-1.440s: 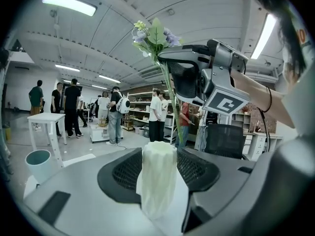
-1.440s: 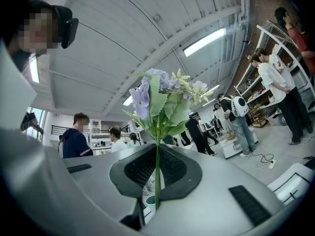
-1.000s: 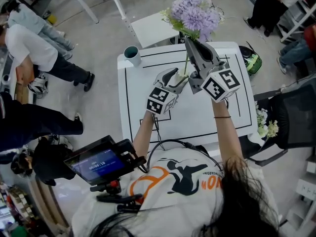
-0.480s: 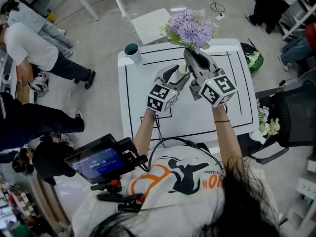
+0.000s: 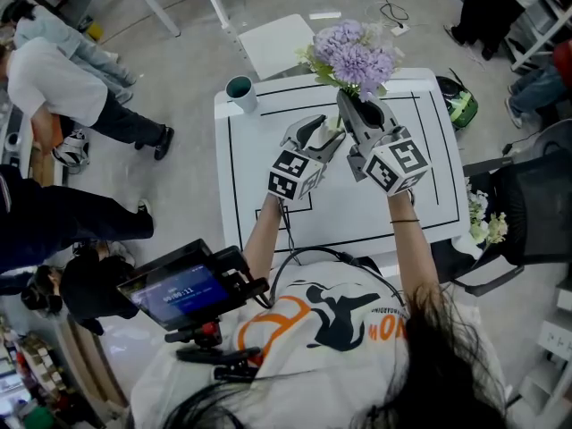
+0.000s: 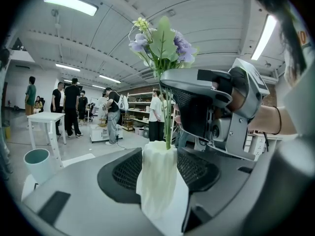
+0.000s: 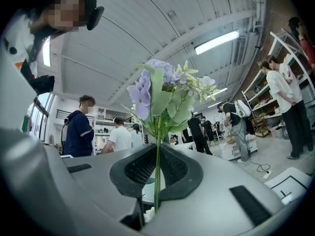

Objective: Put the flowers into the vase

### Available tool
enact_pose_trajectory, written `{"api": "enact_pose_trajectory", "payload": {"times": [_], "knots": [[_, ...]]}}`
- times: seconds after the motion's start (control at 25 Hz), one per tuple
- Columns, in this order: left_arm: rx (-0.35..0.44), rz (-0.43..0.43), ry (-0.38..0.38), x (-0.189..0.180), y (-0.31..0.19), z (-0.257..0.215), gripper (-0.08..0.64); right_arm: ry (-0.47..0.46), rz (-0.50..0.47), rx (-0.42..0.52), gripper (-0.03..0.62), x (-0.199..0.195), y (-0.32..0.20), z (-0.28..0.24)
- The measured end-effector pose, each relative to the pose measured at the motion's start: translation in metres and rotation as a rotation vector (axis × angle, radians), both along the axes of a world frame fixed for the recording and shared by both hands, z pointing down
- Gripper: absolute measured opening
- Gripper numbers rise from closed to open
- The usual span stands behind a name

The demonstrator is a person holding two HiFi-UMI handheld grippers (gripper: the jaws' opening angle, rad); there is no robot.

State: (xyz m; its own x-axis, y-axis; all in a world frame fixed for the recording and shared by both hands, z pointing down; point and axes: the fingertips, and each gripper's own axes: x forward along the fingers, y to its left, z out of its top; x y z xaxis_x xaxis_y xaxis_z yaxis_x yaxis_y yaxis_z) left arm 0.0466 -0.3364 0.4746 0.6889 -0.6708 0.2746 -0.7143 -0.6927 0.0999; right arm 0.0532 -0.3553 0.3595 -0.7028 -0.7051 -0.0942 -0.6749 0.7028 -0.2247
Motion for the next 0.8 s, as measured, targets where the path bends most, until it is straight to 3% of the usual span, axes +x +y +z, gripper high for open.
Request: {"api": "enact_pose_trajectory", "payload": {"times": [0.24, 0.4, 0.8], "knots": [[-0.001, 0.000, -0.001, 0.000, -0.001, 0.001, 0.227, -0.012, 0.028, 0.027, 0.021, 0.004, 0.001, 0.001], [0.000, 0.003, 0.000, 0.000, 0.000, 0.003, 0.227, 0.059, 0.031, 0.041, 0.021, 0.000, 0.001, 0.013], [-0.002, -0.002, 0.007, 0.000, 0.000, 0.002, 0.227, 0.142, 0.027, -0.073, 0.022, -0.002, 0.007, 0.063]]}}
